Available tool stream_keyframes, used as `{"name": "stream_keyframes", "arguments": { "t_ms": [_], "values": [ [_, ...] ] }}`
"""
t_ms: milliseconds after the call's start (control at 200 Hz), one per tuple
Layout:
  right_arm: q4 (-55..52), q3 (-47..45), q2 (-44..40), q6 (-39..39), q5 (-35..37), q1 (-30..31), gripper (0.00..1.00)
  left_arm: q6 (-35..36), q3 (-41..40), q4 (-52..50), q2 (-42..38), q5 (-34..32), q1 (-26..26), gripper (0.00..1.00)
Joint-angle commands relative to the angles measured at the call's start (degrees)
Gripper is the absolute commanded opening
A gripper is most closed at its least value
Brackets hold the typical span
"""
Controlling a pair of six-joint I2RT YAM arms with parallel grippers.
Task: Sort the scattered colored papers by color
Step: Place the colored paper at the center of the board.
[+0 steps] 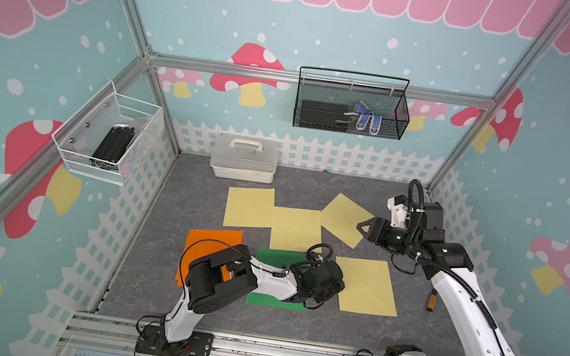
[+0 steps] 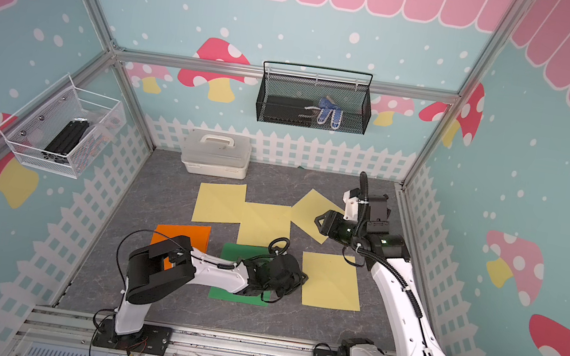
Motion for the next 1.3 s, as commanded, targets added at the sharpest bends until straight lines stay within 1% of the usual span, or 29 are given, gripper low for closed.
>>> {"name": "stream_keyframes", "arguments": {
  "t_ms": [0, 135, 220, 270, 355, 400, 445, 485, 540, 565, 615, 650, 706, 746, 781, 856, 941, 1026, 1106, 1146, 1296],
  "values": [
    [1.21, -0.56, 0.20, 0.66, -0.04, 0.37, 0.57, 3.68, 1.49, -10.98, -3.34, -3.29, -0.29, 0.30],
    [1.68, -0.65, 0.77, 0.71, -0.44, 0.42, 0.57, 7.52, 2.86, -15.20, -6.25, -5.23, -0.46, 0.30],
    [2.35, -1.14, 1.73, 0.92, -0.30, 0.39, 0.57, 12.12, 5.19, -19.19, -9.07, -9.45, -0.42, 0.30],
    [3.05, -1.39, 2.50, 1.02, -0.31, 0.39, 0.57, 15.61, 6.21, -20.36, -10.58, -11.61, 0.47, 0.30],
    [4.42, -1.54, 4.50, 1.02, -0.16, 0.36, 0.58, 21.90, 7.91, -20.62, -12.92, -11.94, 4.09, 0.31],
    [5.31, -1.16, 6.24, 0.75, -0.82, 0.29, 0.59, 25.02, 8.77, -20.66, -13.70, -10.73, 7.13, 0.33],
    [6.25, -0.67, 8.45, 0.65, -0.84, 0.33, 0.58, 27.81, 9.75, -20.67, -13.95, -8.62, 10.56, 0.34],
    [6.99, 0.04, 10.86, 0.55, -1.03, 0.30, 0.56, 30.10, 10.54, -20.05, -13.74, -6.52, 13.58, 0.40],
    [7.51, 1.69, 14.44, 0.06, -1.02, 0.25, 0.52, 33.38, 12.51, -19.31, -12.34, -1.95, 18.08, 0.42],
    [7.52, 2.59, 16.40, -0.14, -0.88, 0.27, 0.48, 34.81, 13.73, -19.34, -11.37, -0.05, 19.89, 0.47],
    [7.60, 4.77, 20.23, -0.97, -0.30, 0.29, 0.39, 37.64, 17.04, -19.26, -8.56, 5.08, 23.31, 0.47],
    [7.52, 6.33, 23.11, -1.12, 0.16, 0.24, 0.33, 39.32, 19.86, -19.12, -6.07, 8.48, 25.58, 0.51],
    [7.62, 8.80, 27.56, -1.53, 0.31, 0.23, 0.26, 41.45, 25.49, -19.58, -0.98, 15.42, 28.65, 0.50],
    [7.52, 10.70, 30.81, -1.77, -0.15, 0.22, 0.24, 42.20, 29.50, -19.82, 2.61, 19.25, 30.31, 0.49],
    [7.52, 12.26, 33.40, -1.95, -0.29, 0.22, 0.23, 42.55, 32.78, -20.86, 6.04, 21.51, 31.51, 0.47],
    [7.33, 15.65, 38.76, -2.55, -0.63, 0.25, 0.23, 44.43, 40.39, -21.87, 11.96, 25.28, 32.88, 0.48],
    [7.00, 19.01, 43.76, -2.83, 0.09, 0.27, 0.23, 46.12, 49.61, -24.78, 18.85, 27.62, 33.92, 0.48],
    [6.48, 21.81, 49.14, -3.02, 0.31, 0.15, 0.23, 45.88, 58.37, -27.25, 25.11, 29.40, 35.36, 0.48],
    [6.37, 23.40, 52.54, -2.98, 0.31, 0.19, 0.23, 45.48, 64.40, -27.99, 29.87, 31.42, 36.60, 0.49],
    [6.46, 23.93, 53.81, -3.11, 0.41, 0.12, 0.23, 45.74, 67.21, -29.16, 31.57, 31.38, 37.05, 0.49],
    [6.29, 25.86, 58.14, -3.40, 1.19, -0.04, 0.22, 47.22, 74.17, -31.22, 36.17, 32.09, 38.23, 0.50]
  ]
}}
